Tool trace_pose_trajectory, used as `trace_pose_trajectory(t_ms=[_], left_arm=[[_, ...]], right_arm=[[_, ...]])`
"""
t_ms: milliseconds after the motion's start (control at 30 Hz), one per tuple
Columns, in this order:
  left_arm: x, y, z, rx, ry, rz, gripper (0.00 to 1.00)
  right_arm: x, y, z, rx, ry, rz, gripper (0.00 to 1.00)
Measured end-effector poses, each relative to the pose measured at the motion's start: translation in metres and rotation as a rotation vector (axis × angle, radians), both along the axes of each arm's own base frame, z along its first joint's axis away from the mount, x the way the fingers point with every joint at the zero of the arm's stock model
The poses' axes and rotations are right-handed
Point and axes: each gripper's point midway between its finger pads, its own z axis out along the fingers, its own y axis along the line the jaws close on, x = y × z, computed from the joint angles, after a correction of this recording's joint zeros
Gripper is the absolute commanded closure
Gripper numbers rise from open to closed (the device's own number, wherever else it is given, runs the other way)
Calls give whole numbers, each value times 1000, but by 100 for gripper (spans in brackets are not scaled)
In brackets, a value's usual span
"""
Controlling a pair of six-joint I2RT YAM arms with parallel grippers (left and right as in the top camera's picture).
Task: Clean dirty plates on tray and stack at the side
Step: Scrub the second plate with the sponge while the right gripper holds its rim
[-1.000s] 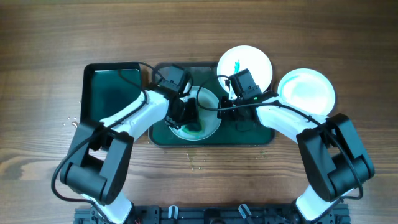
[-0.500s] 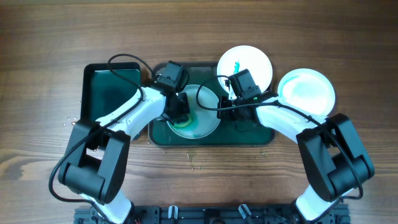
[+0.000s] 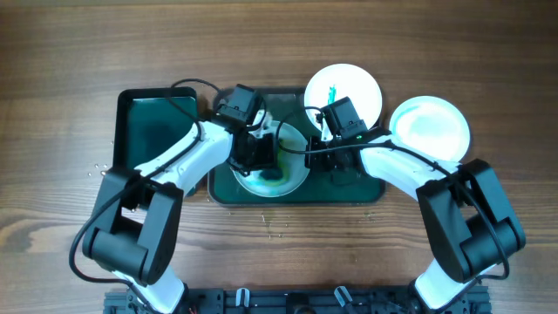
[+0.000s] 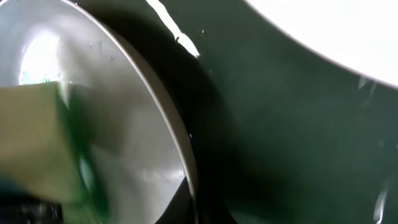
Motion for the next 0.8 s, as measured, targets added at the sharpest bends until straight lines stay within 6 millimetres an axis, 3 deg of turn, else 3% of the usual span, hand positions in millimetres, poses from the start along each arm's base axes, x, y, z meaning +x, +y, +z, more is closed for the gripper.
trace_pose_trajectory(t_ms=[133, 267, 400, 600, 800], left_arm=[[10, -6, 3, -19, -53, -11, 96], [34, 23, -6, 158, -150, 86, 96], [43, 47, -10, 295, -195, 146, 96], [28, 60, -14, 389, -148, 159, 96], [7, 40, -14, 327, -78, 82, 96]], right_arm=[[-4, 2, 0, 11, 17, 10, 96], [-6, 3, 0, 16, 23, 13, 96], [-6, 4, 0, 17, 24, 10, 96], [-8, 6, 0, 20, 30, 16, 96], [-9, 6, 0, 22, 31, 18, 96]])
